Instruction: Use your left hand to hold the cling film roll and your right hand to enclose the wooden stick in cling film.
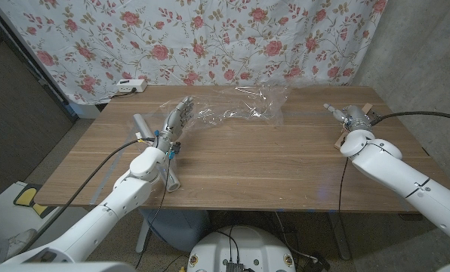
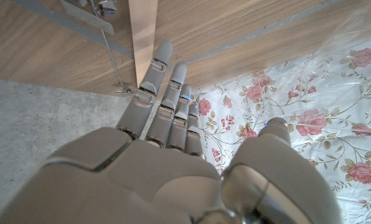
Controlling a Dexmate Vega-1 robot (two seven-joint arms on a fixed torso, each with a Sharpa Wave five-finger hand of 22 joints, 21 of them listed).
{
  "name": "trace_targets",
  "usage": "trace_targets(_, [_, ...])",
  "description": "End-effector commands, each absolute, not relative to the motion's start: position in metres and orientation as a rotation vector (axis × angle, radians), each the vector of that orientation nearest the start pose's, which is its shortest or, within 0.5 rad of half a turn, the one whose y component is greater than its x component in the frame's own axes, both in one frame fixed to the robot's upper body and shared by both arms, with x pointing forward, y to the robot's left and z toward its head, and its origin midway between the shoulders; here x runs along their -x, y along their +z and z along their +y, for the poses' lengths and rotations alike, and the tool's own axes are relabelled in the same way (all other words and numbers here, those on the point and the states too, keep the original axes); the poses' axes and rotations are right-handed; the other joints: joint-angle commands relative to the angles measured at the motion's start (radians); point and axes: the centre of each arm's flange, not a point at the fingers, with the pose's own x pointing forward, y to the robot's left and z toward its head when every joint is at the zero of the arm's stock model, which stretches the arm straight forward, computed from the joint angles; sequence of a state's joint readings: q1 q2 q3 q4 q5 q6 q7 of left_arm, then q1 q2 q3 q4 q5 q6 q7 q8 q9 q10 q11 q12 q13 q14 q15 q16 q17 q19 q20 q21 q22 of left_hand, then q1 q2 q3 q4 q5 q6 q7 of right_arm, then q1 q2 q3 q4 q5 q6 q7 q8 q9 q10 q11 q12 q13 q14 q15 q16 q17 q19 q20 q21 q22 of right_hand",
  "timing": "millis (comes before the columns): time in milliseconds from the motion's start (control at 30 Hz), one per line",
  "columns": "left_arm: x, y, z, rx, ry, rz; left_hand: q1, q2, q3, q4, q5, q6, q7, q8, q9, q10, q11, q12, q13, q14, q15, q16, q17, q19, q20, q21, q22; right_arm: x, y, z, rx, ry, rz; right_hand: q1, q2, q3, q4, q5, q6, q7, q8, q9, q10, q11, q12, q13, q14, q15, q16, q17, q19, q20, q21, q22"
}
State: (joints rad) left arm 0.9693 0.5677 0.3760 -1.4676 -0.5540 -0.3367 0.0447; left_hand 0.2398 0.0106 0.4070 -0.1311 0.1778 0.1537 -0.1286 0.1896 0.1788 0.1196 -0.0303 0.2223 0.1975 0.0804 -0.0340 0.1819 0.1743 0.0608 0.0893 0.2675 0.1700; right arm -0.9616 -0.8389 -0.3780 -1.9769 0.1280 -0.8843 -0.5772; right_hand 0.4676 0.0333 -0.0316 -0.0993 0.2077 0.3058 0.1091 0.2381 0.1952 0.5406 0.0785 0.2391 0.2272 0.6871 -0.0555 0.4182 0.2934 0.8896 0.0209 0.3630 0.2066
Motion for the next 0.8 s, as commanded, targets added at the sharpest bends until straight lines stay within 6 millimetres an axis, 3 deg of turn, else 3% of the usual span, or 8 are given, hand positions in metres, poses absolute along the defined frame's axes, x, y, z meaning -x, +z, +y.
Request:
trace_targets(33, [-0.6164, -0.0463, 0.2704, -0.054, -0.225, -0.647, 0.001, 0.011, 0.001, -0.005, 0.000, 0.003, 0.000, 0.000, 0.005, 0.006, -0.002, -0.003, 0.005, 0.005, 0.008, 0.005, 0.003, 0.008, 0.001, -0.004, 0.006, -0.5617, -0.0087, -0.3571, 0.815, -0.597, -0.142, 0.006, -0.001, 0.000, -0.004, 0.000, 0.017, 0.000, 0.002, 0.004, -0.013, 0.010, -0.011, -0.001, 0.022, -0.007, 0.009, 0.002, 0.022, -0.012, 0.017, 0.010])
trace_targets(167, [-0.6166, -0.0474, 0.2705, -0.053, -0.224, -0.644, 0.001, 0.012, 0.001, -0.005, 0.000, 0.004, 0.001, 0.000, 0.005, 0.007, -0.002, -0.003, 0.005, 0.005, 0.009, 0.005, 0.003, 0.008, 0.002, -0.005, 0.006, -0.5616, -0.0092, -0.3571, 0.818, -0.596, -0.136, 0.005, 0.005, 0.000, -0.001, 0.001, 0.022, 0.002, 0.001, 0.004, -0.012, 0.011, -0.013, -0.002, 0.055, -0.020, 0.019, 0.005, 0.043, -0.018, 0.034, 0.020])
trace_targets(500, [-0.6167, -0.0491, 0.2710, -0.050, -0.220, -0.642, 0.001, 0.012, 0.001, -0.005, 0.000, 0.004, 0.000, 0.000, 0.005, 0.009, -0.002, -0.003, 0.005, 0.005, 0.008, 0.005, 0.003, 0.010, 0.001, -0.009, 0.006, -0.5618, -0.0104, -0.3557, 0.829, -0.614, -0.111, 0.004, 0.013, 0.001, 0.001, 0.001, 0.033, 0.005, 0.002, 0.004, 0.011, 0.010, -0.006, -0.002, 0.069, -0.026, 0.022, 0.010, 0.055, -0.024, 0.050, 0.032])
trace_targets(667, [-0.6166, -0.0489, 0.2708, -0.051, -0.225, -0.644, 0.001, 0.012, 0.001, -0.005, 0.000, 0.004, 0.000, 0.000, 0.005, 0.007, -0.002, -0.003, 0.005, 0.004, 0.009, 0.004, 0.004, 0.010, 0.001, -0.011, 0.006, -0.5623, -0.0102, -0.3547, 0.840, -0.624, -0.097, 0.009, 0.024, 0.004, 0.000, 0.003, 0.066, 0.012, 0.008, 0.004, 0.045, 0.007, 0.003, -0.003, 0.165, -0.067, 0.073, 0.043, 0.081, -0.032, 0.086, 0.058])
trace_targets(733, [-0.6167, -0.0491, 0.2708, -0.049, -0.225, -0.643, 0.000, 0.012, 0.001, -0.006, 0.000, 0.004, 0.000, 0.000, 0.005, 0.007, -0.002, -0.003, 0.005, 0.005, 0.009, 0.004, 0.003, 0.011, 0.000, -0.011, 0.006, -0.5622, -0.0103, -0.3545, 0.838, -0.625, -0.098, 0.010, 0.021, 0.003, -0.002, 0.002, 0.070, 0.008, 0.008, 0.004, 0.046, 0.008, 0.003, -0.003, 0.163, -0.068, 0.075, 0.049, 0.083, -0.034, 0.090, 0.061])
trace_targets(800, [-0.6164, -0.0489, 0.2707, -0.052, -0.221, -0.644, 0.000, 0.012, 0.001, -0.006, -0.001, 0.003, 0.000, 0.000, 0.005, 0.007, -0.002, -0.004, 0.005, 0.004, 0.009, 0.004, 0.003, 0.011, 0.001, -0.012, 0.006, -0.5623, -0.0104, -0.3545, 0.837, -0.625, -0.094, 0.007, 0.015, -0.001, -0.002, 0.001, 0.075, 0.006, 0.007, 0.004, 0.047, 0.006, 0.001, -0.003, 0.122, -0.054, 0.060, 0.060, 0.064, -0.031, 0.095, 0.072])
